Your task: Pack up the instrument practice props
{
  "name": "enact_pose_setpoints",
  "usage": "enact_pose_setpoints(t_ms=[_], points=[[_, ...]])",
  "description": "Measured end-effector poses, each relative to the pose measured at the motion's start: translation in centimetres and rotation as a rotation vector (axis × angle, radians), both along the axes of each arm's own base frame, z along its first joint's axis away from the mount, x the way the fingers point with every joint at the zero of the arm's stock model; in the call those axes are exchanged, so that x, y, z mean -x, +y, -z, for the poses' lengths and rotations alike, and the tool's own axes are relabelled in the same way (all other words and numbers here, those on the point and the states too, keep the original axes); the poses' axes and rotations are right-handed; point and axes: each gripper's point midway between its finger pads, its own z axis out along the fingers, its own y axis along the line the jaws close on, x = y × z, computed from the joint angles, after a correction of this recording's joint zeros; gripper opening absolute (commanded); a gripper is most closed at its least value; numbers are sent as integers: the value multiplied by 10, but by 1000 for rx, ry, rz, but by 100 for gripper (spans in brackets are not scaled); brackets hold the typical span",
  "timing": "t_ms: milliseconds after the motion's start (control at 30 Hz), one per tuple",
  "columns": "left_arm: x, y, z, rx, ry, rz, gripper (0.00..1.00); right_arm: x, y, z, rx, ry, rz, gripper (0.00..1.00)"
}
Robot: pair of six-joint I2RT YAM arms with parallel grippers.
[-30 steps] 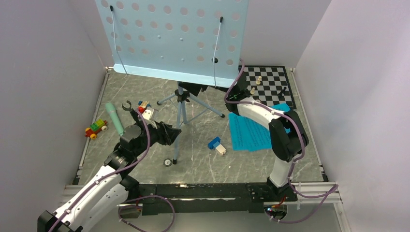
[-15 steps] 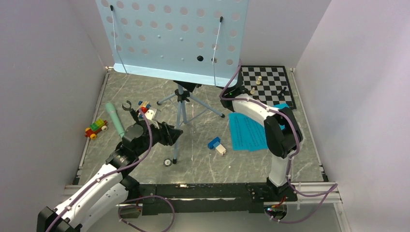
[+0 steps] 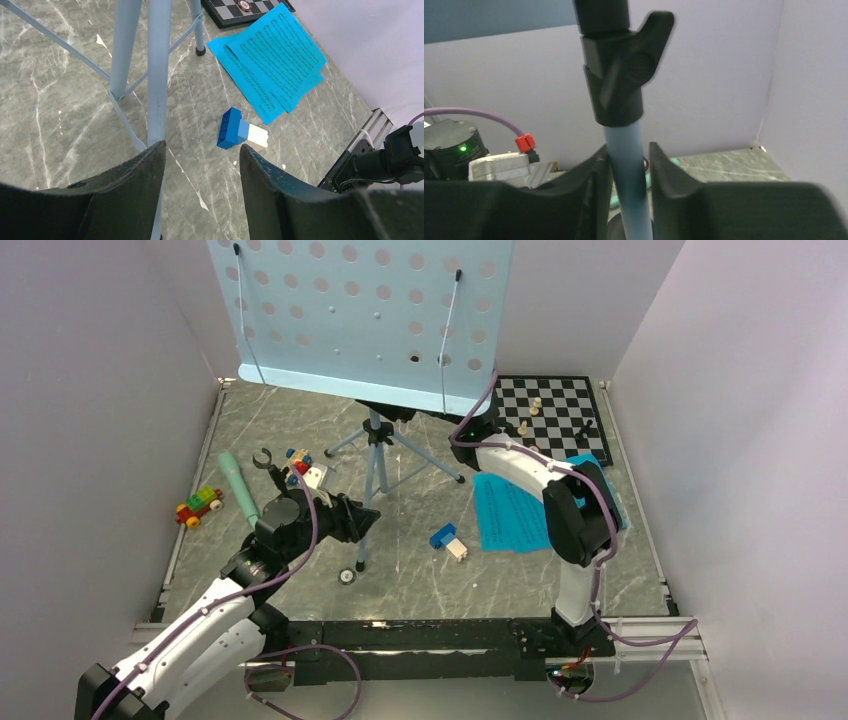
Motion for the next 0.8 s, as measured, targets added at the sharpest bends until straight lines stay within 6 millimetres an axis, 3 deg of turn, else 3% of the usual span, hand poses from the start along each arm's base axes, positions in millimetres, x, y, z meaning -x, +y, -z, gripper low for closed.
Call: enact_pose_setpoints(t_ms=[267,567,800], points=[[0,1,-3,2,-14,-8,64,6,-3,2,-11,-37,18,0],[-5,10,-22,49,-100,-71,75,23,-34,4,-32,-59,103,0],[-16,17,-36,98,-184,-136,99,36,-58,4,-56,-79,139,0]])
